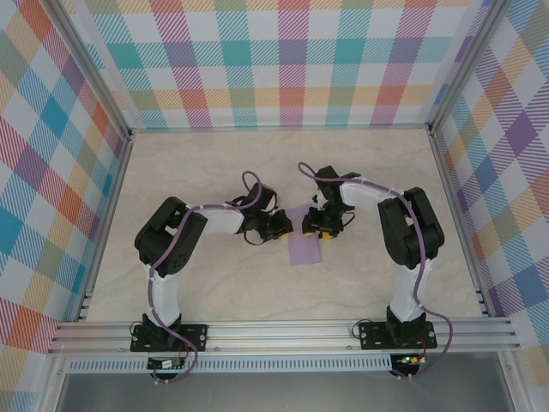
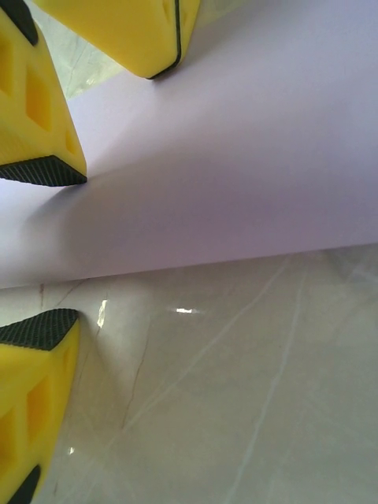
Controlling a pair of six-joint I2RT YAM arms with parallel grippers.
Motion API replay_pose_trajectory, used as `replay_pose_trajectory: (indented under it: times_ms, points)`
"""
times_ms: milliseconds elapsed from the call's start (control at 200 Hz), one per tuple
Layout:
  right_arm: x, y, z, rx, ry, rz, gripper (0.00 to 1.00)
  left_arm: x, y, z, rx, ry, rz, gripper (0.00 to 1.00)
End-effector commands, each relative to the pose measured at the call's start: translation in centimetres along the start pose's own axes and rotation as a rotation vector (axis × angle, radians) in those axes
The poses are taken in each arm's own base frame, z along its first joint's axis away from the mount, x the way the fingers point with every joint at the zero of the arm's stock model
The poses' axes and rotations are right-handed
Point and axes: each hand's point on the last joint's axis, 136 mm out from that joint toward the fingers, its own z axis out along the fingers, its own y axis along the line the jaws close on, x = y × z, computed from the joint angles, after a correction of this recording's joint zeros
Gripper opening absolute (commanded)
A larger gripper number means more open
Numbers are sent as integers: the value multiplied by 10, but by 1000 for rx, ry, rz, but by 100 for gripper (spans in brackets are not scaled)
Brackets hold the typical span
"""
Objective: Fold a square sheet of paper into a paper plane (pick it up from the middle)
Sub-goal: Hold the square sheet of paper at the center of the table.
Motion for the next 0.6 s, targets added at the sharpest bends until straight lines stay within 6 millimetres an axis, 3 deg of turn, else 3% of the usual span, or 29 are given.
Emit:
replay_pose_trajectory:
  times_ms: [0,145,295,390,545,595]
  points:
    - [-6,-24,13,90,-41,9,51,37,63,7,-239,120,-64,8]
    - [-20,4,-45,-4,-201,8,53,46,82,11,-296,151,-84,7]
    - [-25,20,-89,-80,-319,-14,56,52,97,14,-335,166,-97,6]
    - [-22,45,-92,-207,-289,-60,48,54,103,15,-349,169,-104,5]
    - [-24,67,-68,-313,-199,-61,6,55,109,15,-378,171,-105,1]
    - [-27,69,-60,-320,-183,-57,0,55,110,15,-383,171,-111,0]
